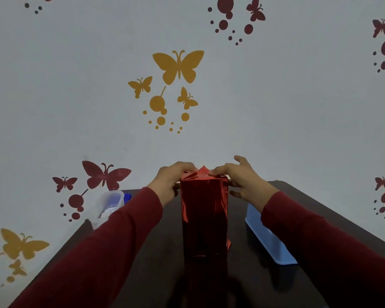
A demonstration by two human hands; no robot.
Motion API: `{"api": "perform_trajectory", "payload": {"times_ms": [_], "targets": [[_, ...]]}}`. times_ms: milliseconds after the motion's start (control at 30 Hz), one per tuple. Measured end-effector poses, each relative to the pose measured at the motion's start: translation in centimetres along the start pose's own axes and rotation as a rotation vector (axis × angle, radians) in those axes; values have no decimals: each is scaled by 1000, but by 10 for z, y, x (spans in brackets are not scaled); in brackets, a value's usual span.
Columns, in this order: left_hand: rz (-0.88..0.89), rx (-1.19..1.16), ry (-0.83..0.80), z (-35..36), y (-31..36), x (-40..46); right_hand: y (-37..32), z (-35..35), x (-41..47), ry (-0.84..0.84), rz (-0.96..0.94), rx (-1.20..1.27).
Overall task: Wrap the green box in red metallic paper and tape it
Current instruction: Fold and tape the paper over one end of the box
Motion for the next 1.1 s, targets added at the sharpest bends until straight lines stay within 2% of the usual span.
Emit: {"api": "perform_trajectory", "payload": {"times_ms": [133, 233, 433, 600, 833, 967, 1100], "targets": [[31, -137, 89, 2, -11, -11, -1, 0, 3, 8, -53, -39], [27, -247, 71, 9, -9, -17, -2, 1, 3, 37, -76, -55], [84, -225, 112, 12, -18, -18, 0, 3, 5, 51, -103, -62], [67, -294, 98, 13, -15, -16, -15, -7, -5, 190, -371, -230], [67, -270, 60, 10, -11, -25, -48, -16, 3, -44, -476, -486], [76, -257, 54, 9, -10, -27, -64, -11, 14, -188, -445, -597], [86, -244, 52, 8, -11, -28, -69, -3, 26, -253, -389, -670]]}}
Point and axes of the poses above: each hand's wrist, its own x-axis towards the middle knuckle, its own z-axis out of the palm, y = z × x, the point moved 1 cm from there along x, towards the middle knuckle, and after that the axes turned 14 degrees about -x, right-handed, at the moved point
